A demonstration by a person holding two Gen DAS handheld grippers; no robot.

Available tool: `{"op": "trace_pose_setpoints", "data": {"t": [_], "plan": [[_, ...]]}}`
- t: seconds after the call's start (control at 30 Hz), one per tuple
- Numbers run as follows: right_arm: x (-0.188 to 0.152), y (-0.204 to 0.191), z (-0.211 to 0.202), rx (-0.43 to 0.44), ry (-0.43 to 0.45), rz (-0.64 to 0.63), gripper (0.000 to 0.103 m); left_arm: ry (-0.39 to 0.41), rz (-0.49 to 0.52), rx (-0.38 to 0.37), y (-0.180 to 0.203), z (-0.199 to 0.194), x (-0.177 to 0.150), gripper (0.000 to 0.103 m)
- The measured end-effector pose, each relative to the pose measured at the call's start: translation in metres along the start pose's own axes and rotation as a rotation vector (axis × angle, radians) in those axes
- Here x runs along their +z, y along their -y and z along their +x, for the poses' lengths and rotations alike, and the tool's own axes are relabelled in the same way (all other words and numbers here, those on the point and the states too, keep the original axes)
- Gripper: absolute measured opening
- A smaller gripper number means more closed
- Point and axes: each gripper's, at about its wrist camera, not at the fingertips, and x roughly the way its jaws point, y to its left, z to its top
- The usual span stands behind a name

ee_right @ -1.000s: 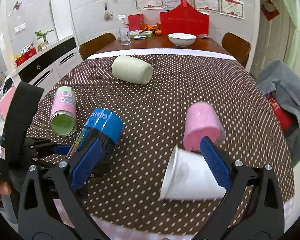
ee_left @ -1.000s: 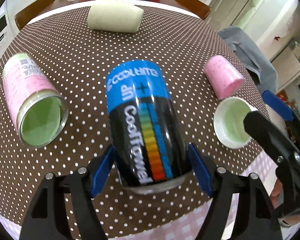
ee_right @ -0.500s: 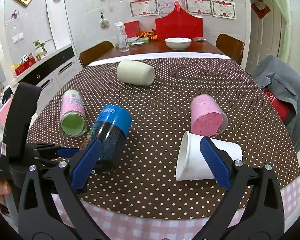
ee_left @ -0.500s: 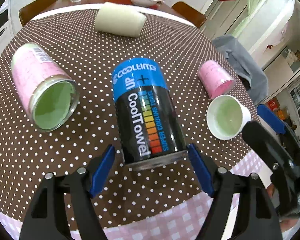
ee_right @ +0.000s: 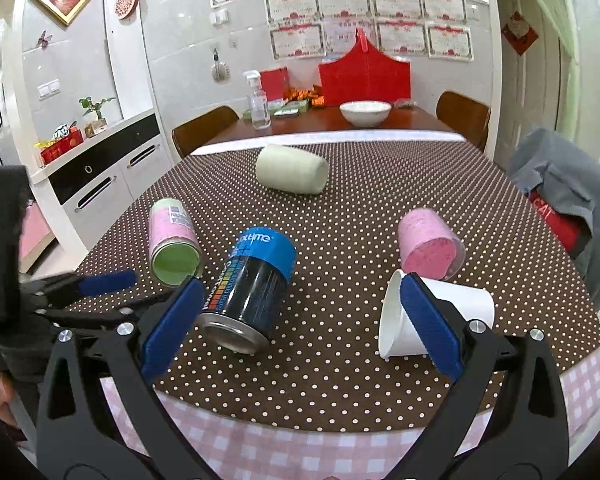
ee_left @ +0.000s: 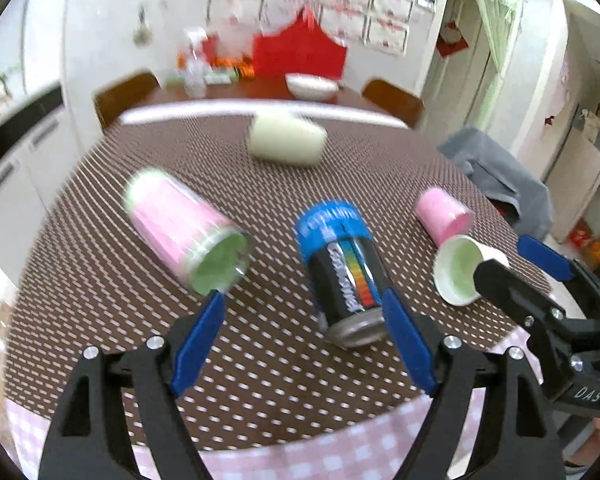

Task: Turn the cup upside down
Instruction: 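Grasp the can with the right tool while the left tool releases it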

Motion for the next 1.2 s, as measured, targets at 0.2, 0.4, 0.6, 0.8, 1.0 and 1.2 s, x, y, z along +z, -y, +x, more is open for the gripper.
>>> {"op": "trace_pose_setpoints", "data": {"t": [0.2, 0.4, 0.6, 0.8, 1.0, 1.2], "plan": [[-0.006, -0.016, -0.012, -0.010, 0.075, -0.018, 0.097, 0.158, 0.027, 0.090, -0.002, -0.036, -0.008, 0.080], [-0.015, -0.032, -0.017, -0.022, 0.138, -0.048, 0.097, 0.309, 0.079, 0.202, 0.005, -0.056, -0.017, 0.080], [-0.025, -0.044, -0.018, -0.021, 0.174, -0.062, 0.097, 0.379, 0.079, 0.266, 0.000, -0.066, -0.024, 0.080], [-0.034, -0.053, -0.012, -0.036, 0.184, -0.084, 0.097, 0.404, 0.037, 0.265, -0.012, -0.066, -0.032, 0.081], [-0.040, -0.060, 0.004, -0.036, 0.137, -0.107, 0.097, 0.392, -0.007, 0.272, -0.026, -0.060, -0.038, 0.081], [-0.042, -0.063, 0.023, -0.023, 0.087, -0.086, 0.097, 0.372, -0.023, 0.277, -0.036, -0.051, -0.040, 0.081]]}}
